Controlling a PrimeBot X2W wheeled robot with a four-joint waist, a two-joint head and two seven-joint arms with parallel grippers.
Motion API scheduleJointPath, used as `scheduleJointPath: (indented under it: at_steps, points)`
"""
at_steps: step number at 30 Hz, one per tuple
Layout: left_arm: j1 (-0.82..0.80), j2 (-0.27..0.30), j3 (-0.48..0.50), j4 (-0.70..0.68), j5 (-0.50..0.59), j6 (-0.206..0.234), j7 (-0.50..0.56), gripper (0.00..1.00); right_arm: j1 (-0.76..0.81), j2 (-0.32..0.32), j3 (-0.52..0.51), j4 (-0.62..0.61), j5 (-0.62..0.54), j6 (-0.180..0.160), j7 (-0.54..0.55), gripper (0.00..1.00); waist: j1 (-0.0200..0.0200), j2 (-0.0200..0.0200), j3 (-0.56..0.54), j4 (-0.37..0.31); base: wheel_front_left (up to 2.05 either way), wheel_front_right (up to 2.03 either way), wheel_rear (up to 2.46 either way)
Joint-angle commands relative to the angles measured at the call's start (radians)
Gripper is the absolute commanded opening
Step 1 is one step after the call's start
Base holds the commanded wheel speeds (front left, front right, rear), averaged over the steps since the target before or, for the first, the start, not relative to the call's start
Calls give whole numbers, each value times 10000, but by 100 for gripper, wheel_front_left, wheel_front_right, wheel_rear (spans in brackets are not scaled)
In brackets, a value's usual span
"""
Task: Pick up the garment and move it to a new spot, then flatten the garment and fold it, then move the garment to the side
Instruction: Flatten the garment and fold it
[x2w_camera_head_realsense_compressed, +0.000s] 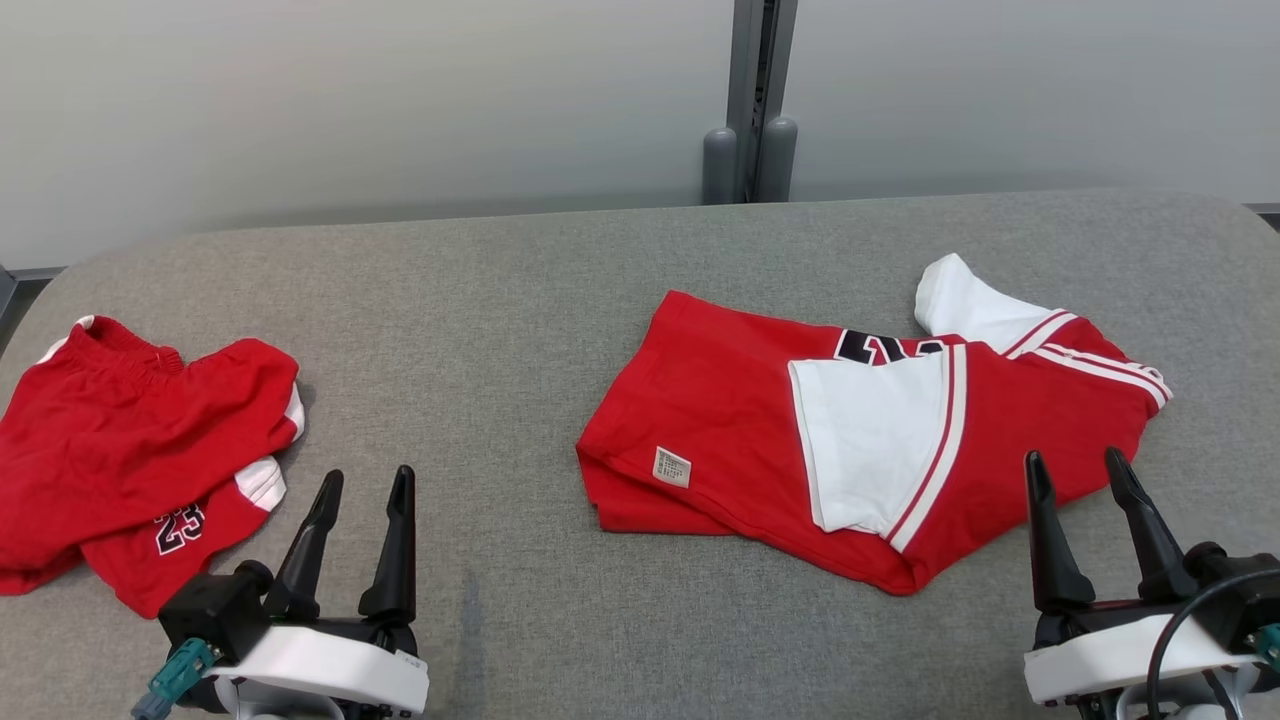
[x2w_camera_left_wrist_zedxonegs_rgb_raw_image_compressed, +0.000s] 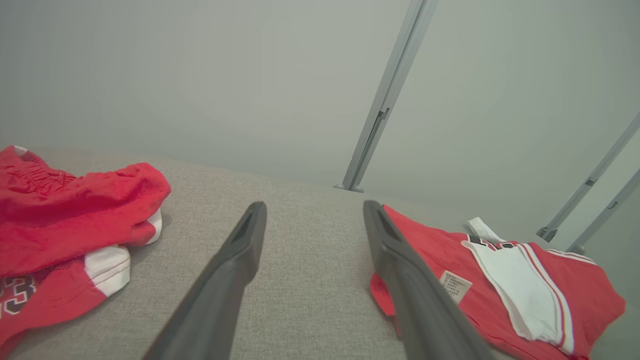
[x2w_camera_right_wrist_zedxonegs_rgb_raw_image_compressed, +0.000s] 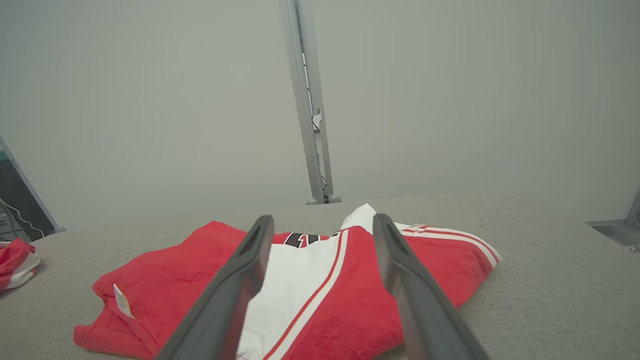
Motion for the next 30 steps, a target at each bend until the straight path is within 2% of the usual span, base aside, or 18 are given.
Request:
scheduleJointPath:
  at_steps: [1, 23, 30]
  points:
    - [-155, 35, 11, 2, -31, -14, -13, 100, -118, -3, 32, 38, -37, 3, -46, 100, 0, 0, 22, 29, 0, 0, 0]
    - [-173, 161, -359, -201, -50, 166, 440, 100, -587, 9, -131, 329, -2, 3, 503, 100, 0, 0, 62, 38, 0, 0, 0]
    - [-600, 132, -1023, -193, -94, 76, 1272, 100, -1008, -54, -110, 567, 35, 3, 936, 100, 0, 0, 66, 119, 0, 0, 0]
